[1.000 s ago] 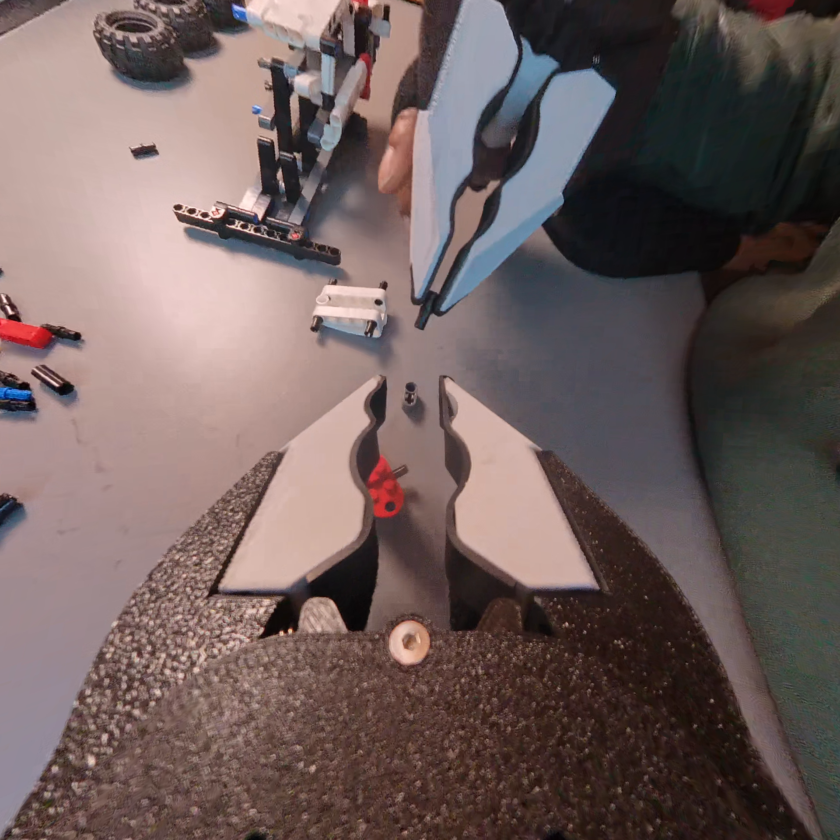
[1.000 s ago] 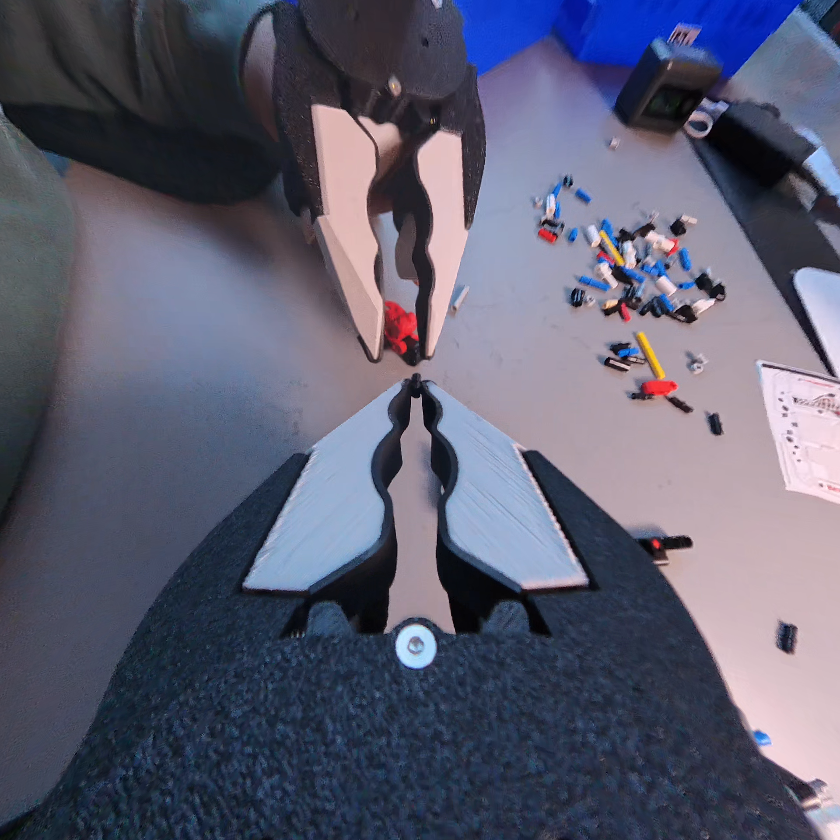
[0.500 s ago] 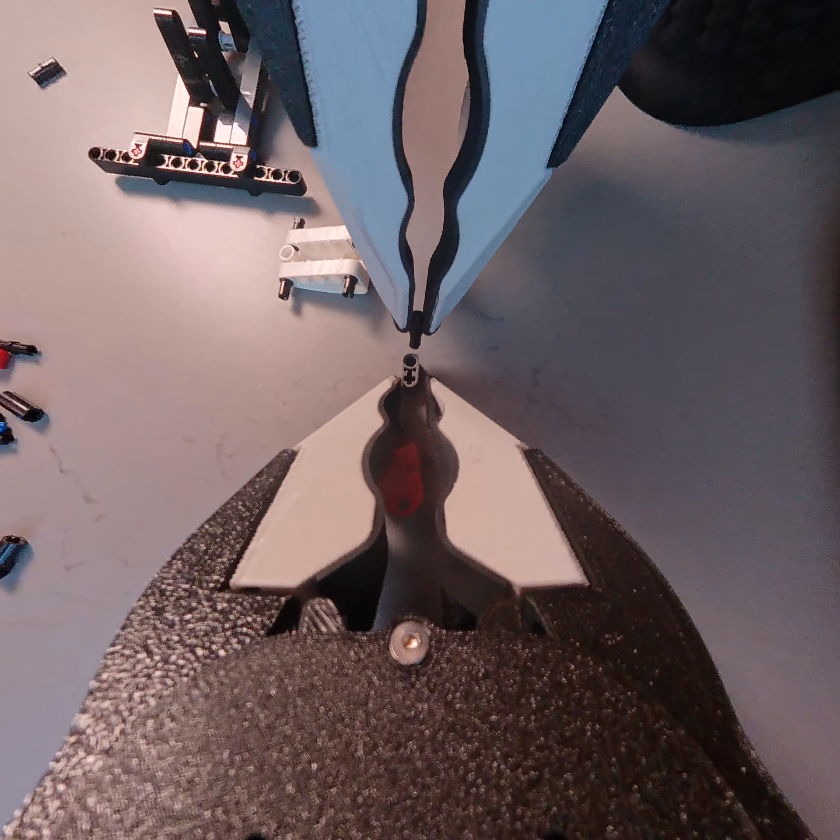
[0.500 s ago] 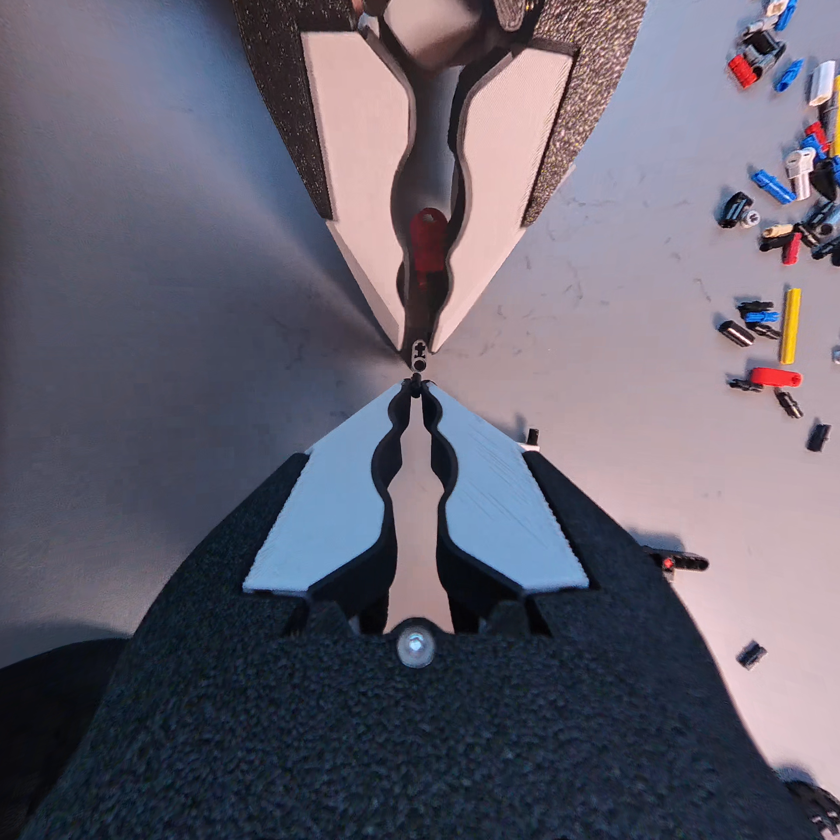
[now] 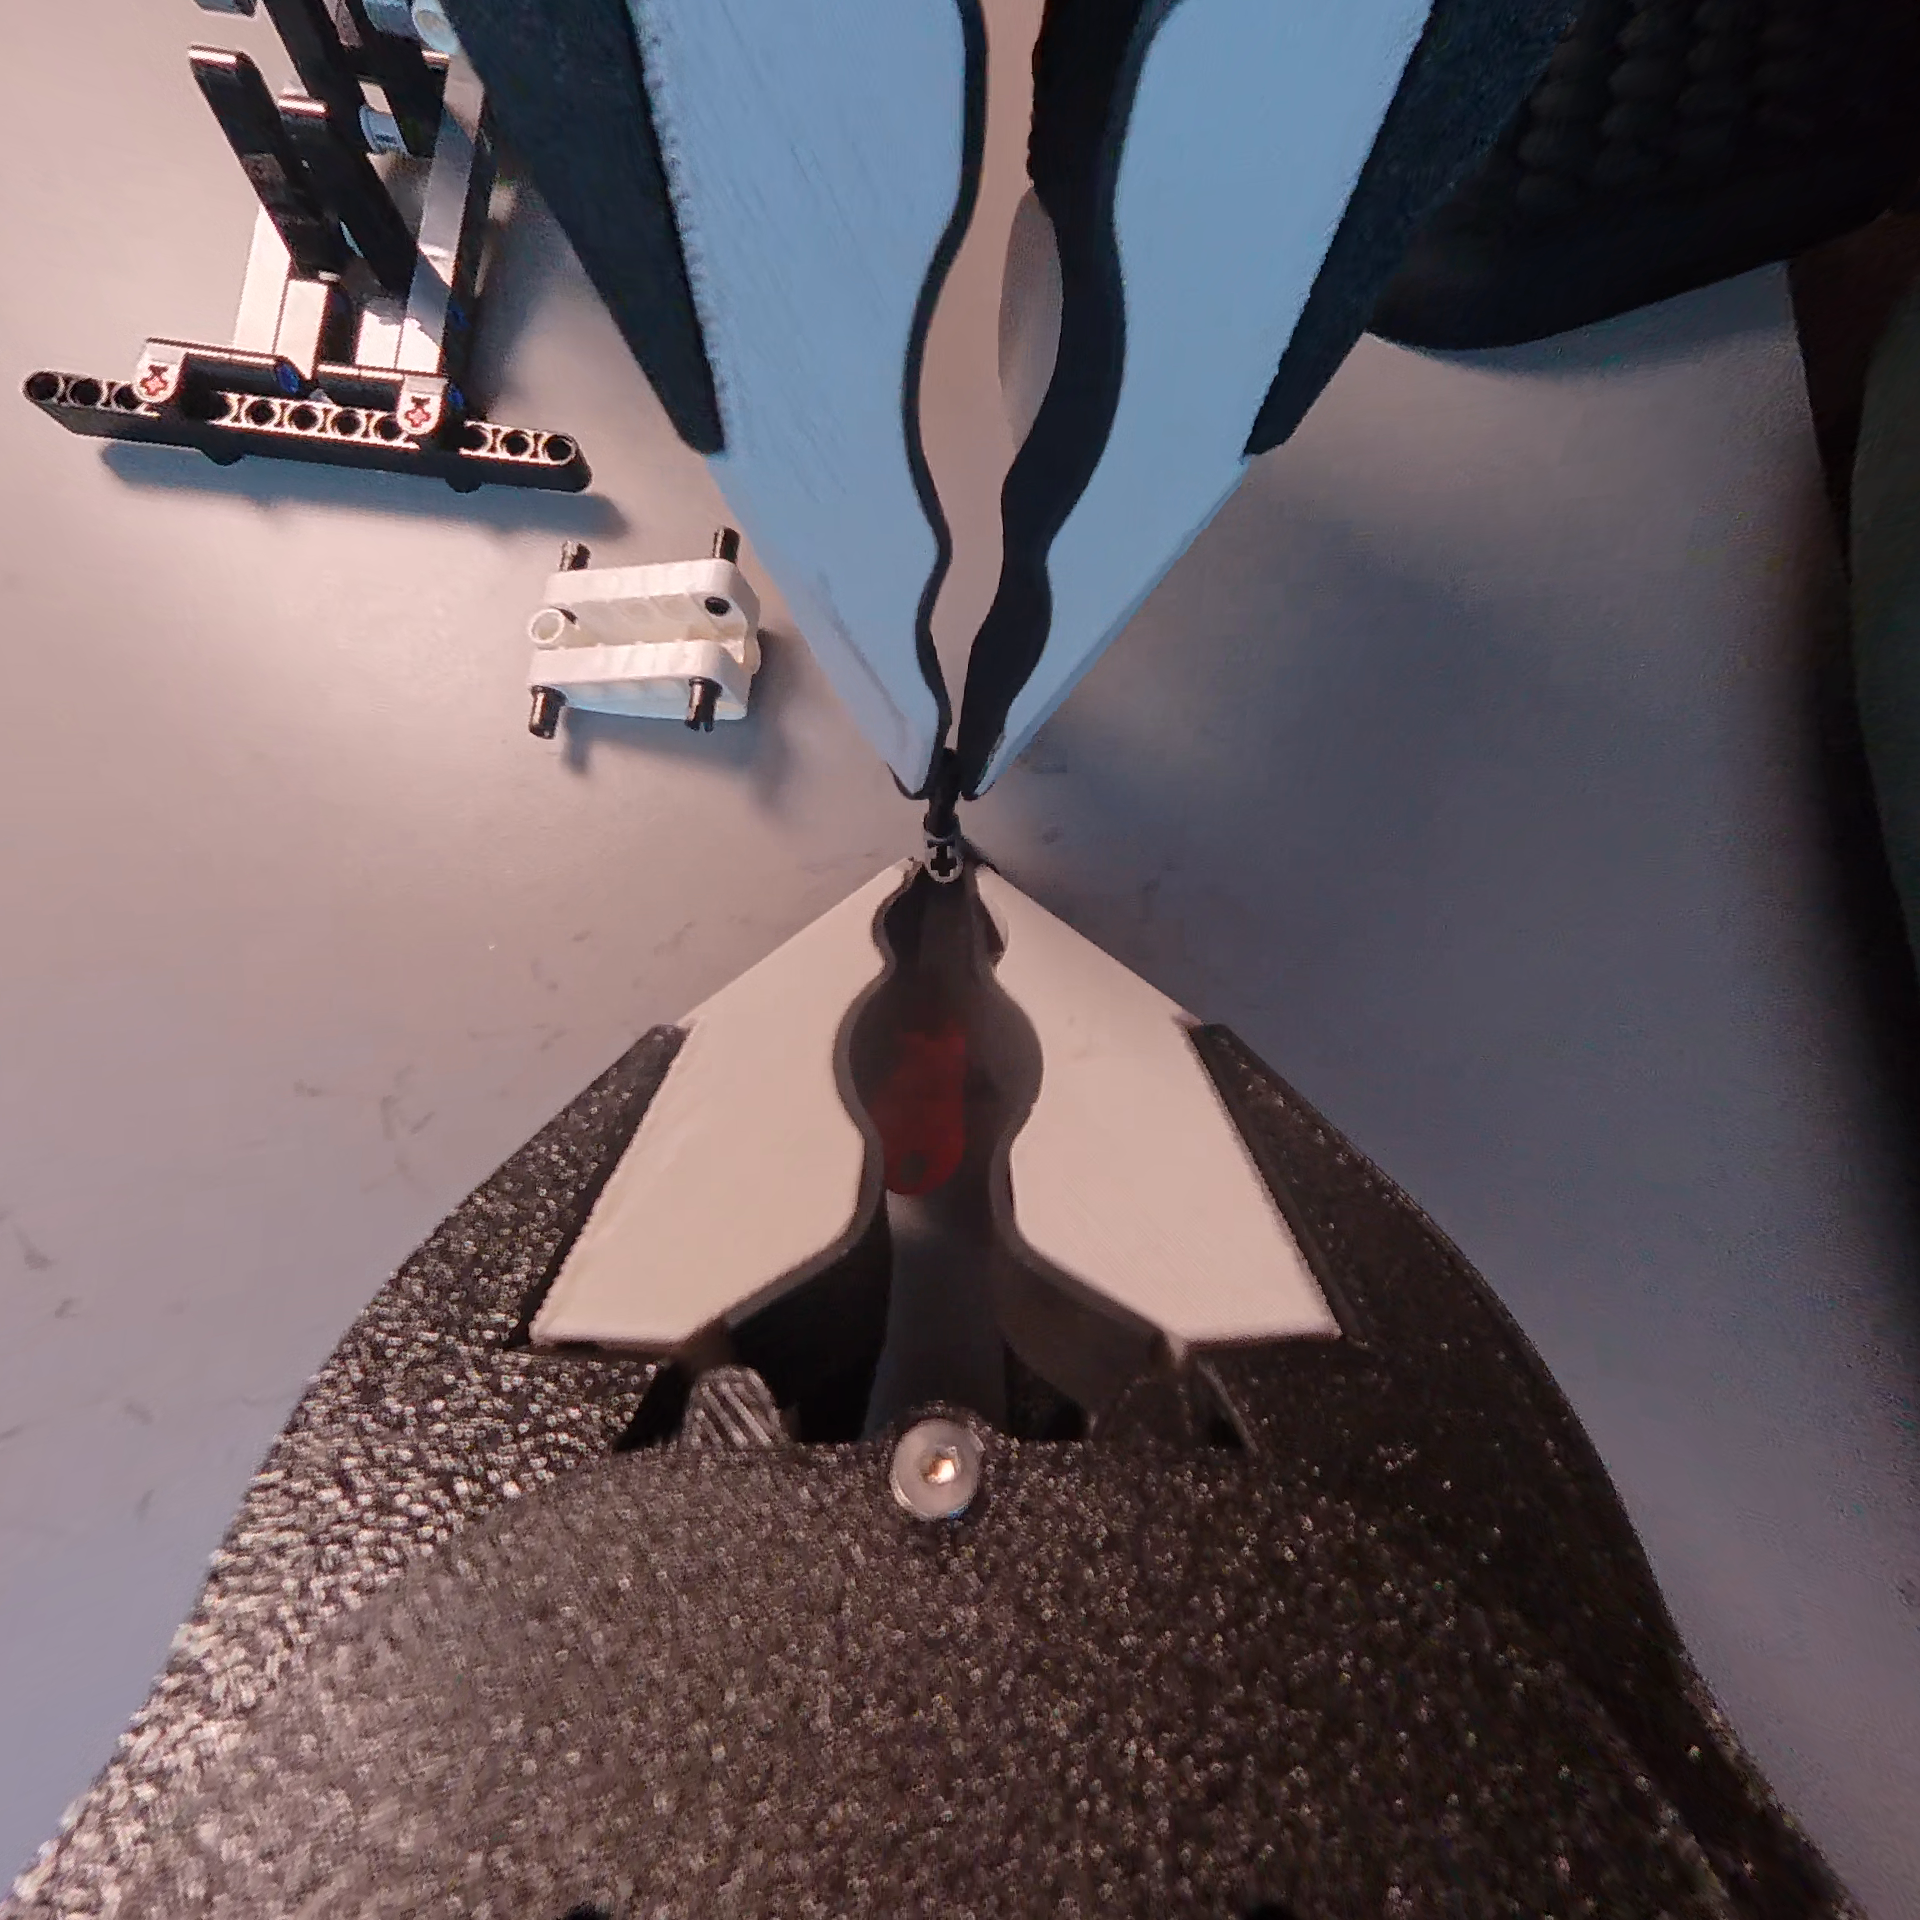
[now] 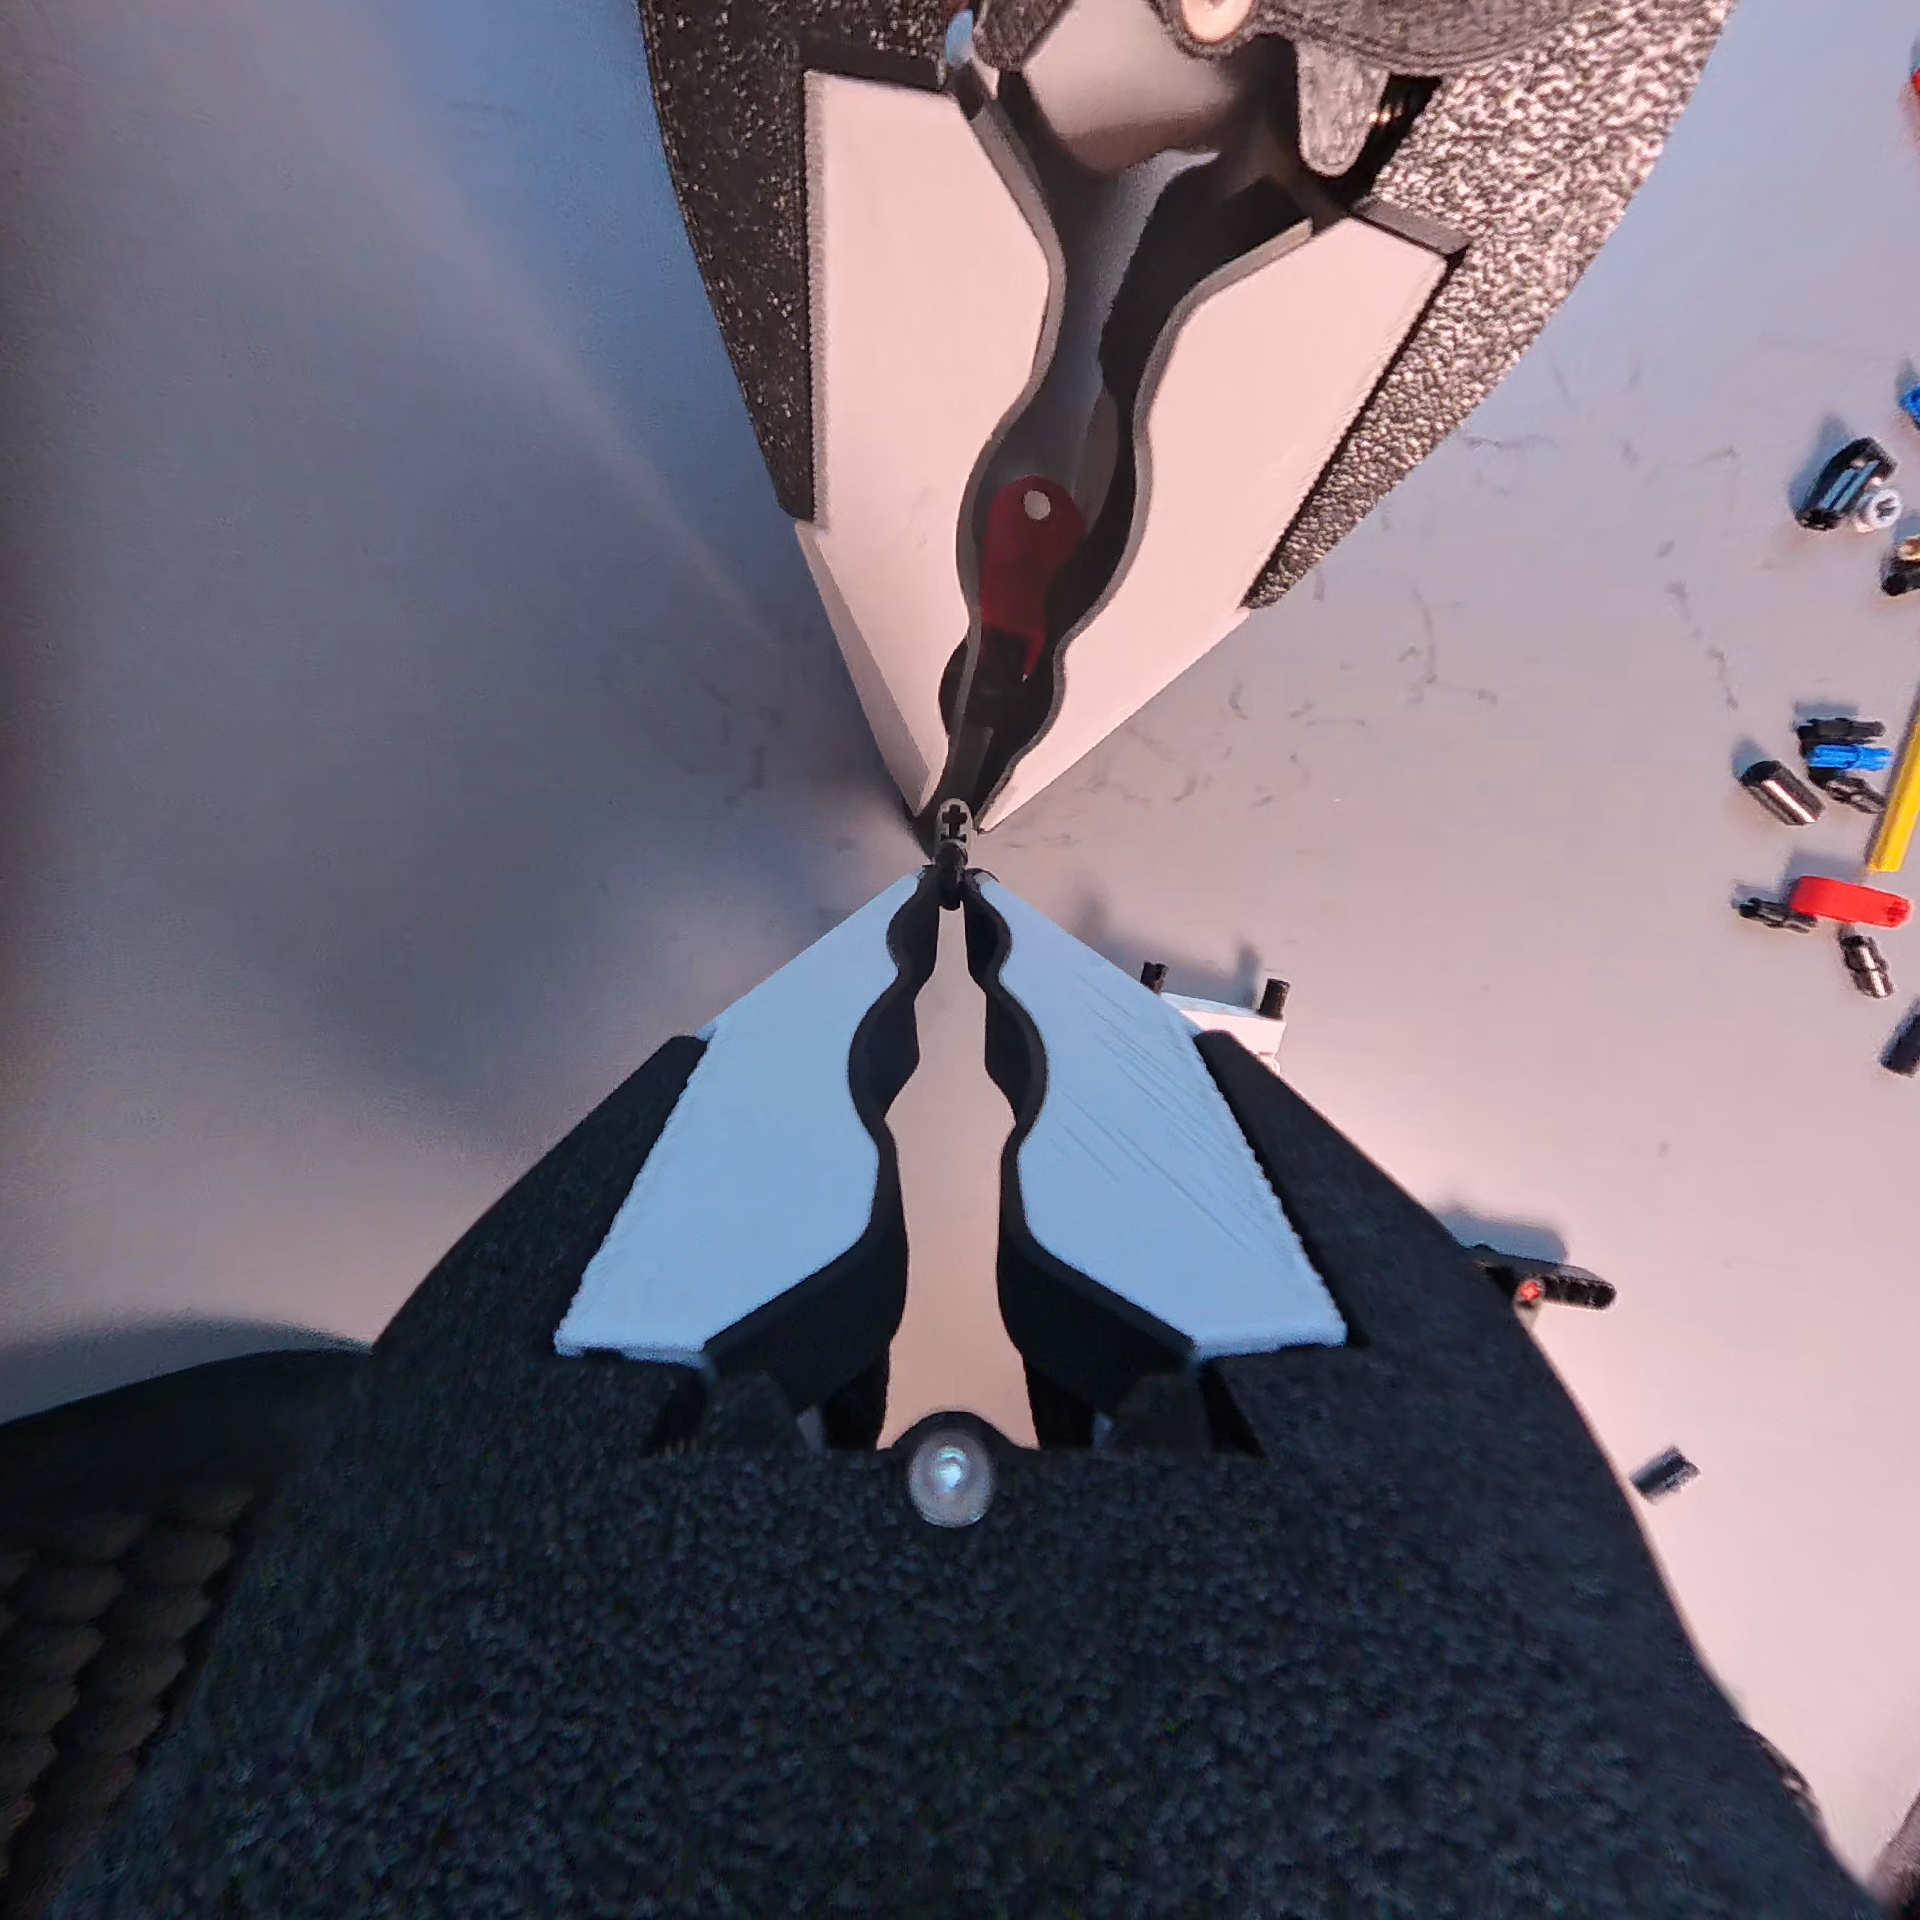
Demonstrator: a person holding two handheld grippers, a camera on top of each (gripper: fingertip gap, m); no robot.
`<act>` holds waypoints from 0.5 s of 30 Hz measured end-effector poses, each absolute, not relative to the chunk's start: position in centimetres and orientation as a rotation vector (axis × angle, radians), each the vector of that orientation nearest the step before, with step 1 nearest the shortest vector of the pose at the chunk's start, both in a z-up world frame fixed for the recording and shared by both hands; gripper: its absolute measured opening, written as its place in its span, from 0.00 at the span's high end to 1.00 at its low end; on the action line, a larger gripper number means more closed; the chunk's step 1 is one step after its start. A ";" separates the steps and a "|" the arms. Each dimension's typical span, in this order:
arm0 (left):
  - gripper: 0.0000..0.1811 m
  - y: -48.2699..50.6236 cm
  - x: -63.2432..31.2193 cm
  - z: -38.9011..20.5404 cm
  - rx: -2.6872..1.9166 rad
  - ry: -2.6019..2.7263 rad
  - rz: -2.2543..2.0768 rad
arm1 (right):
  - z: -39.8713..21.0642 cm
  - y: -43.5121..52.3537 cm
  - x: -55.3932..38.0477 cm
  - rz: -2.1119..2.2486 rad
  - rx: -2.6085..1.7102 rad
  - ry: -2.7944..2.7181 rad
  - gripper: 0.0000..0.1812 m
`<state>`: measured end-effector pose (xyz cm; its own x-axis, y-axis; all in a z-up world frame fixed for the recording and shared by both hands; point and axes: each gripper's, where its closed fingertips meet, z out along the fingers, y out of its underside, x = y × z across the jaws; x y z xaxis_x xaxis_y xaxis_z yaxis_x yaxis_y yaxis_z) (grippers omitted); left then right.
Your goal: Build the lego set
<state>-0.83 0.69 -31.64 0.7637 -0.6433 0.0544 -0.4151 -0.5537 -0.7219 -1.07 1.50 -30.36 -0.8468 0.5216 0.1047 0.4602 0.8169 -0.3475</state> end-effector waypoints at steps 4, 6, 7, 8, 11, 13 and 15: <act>0.96 0.6 -0.7 -31.7 -2.232 0.797 -0.417 | -30.4 1.4 -1.0 0.372 -0.698 -2.858 0.98; 0.96 0.6 -0.8 -31.6 -2.236 0.791 -0.439 | -30.4 1.4 -1.0 0.320 -0.634 -2.887 0.98; 0.96 0.6 -0.8 -31.6 -2.238 0.789 -0.451 | -30.4 1.4 -1.0 0.294 -0.602 -2.903 0.98; 0.96 0.7 -0.7 -31.6 -2.239 0.789 -0.462 | -30.4 1.4 -1.0 0.274 -0.571 -2.919 0.98; 0.96 0.6 -0.8 -31.6 -2.241 0.795 -0.502 | -30.4 1.3 -1.0 0.251 -0.465 -2.963 0.98; 0.96 0.6 -0.8 -31.6 -2.240 0.805 -0.526 | -30.4 1.2 -1.1 0.246 -0.387 -2.987 0.98; 0.96 0.6 -0.8 -31.6 -2.233 0.835 -0.535 | -30.4 1.2 -1.0 0.218 -0.312 -3.015 0.98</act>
<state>-0.77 0.63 -31.62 0.7093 -0.6921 0.1336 -0.4104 -0.5596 -0.7200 -1.03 1.15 -30.43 -0.9737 0.2106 0.0874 0.1958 0.9687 -0.1525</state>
